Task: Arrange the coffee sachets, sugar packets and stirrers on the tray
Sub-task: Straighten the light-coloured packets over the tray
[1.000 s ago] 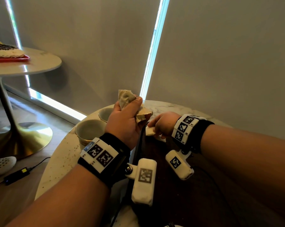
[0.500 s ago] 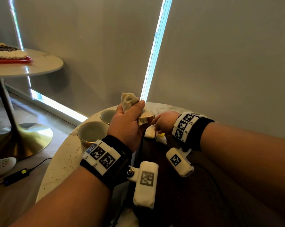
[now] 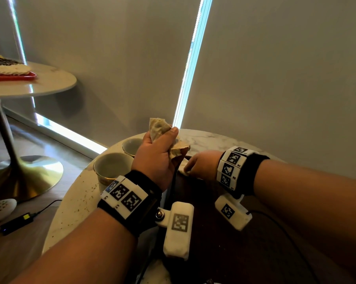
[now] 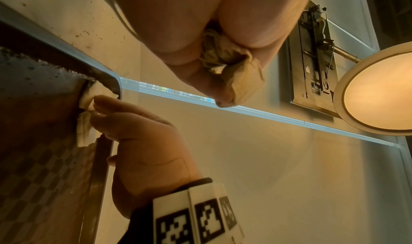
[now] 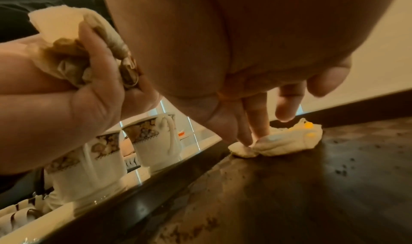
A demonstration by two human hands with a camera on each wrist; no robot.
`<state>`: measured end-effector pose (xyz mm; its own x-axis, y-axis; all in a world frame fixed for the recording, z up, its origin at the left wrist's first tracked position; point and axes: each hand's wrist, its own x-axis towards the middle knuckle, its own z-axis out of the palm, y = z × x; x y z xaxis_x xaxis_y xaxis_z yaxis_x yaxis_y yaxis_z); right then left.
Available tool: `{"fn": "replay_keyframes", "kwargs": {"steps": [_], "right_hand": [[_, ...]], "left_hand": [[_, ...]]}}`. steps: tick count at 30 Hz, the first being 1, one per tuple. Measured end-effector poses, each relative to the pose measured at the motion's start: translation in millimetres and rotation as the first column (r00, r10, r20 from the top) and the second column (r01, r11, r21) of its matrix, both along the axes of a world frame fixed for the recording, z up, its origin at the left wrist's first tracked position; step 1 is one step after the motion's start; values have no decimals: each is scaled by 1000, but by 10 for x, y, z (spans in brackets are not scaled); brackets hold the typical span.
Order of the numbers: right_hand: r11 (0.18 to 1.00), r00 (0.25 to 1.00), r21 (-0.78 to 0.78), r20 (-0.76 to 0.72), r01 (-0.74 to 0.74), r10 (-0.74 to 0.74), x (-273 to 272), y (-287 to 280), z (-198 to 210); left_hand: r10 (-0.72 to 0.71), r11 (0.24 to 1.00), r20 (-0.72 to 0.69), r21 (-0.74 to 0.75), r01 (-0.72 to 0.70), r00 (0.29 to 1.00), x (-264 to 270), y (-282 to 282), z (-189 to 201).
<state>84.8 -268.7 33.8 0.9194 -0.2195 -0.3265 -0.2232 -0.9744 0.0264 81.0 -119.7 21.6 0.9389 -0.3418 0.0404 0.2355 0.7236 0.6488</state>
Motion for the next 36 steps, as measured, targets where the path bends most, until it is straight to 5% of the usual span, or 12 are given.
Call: {"fn": "replay_keyframes", "kwargs": {"steps": [7,11,14,18,22,27,36], "right_hand": [[995,998,85,-24,-50,52,-107,52,110],[968,978,247,210,-53,0,-113,-34,156],[858,889,501,436,-114,-137,-182,-130,270],[693,838,672,515,-261,-183,-353,-123,479],[697,879,654,472,-294,-72,-527,-46,565],[696,834,626,548,-352,-71,-577,26,465],[690,756,635,625,-347,-195,-495,23,437]], "left_hand": [[-21,1000,11,6,21,1000,35,-5,-26],[-22,1000,6,6,22,1000,49,-22,-41],[-9,1000,-7,16,9,1000,41,-36,-36],[20,998,7,59,-20,1000,22,-46,-48],[43,995,66,86,-49,997,17,-57,-77],[33,987,105,156,-49,994,32,-60,-107],[-9,999,-59,48,12,998,96,-77,-99]]}}
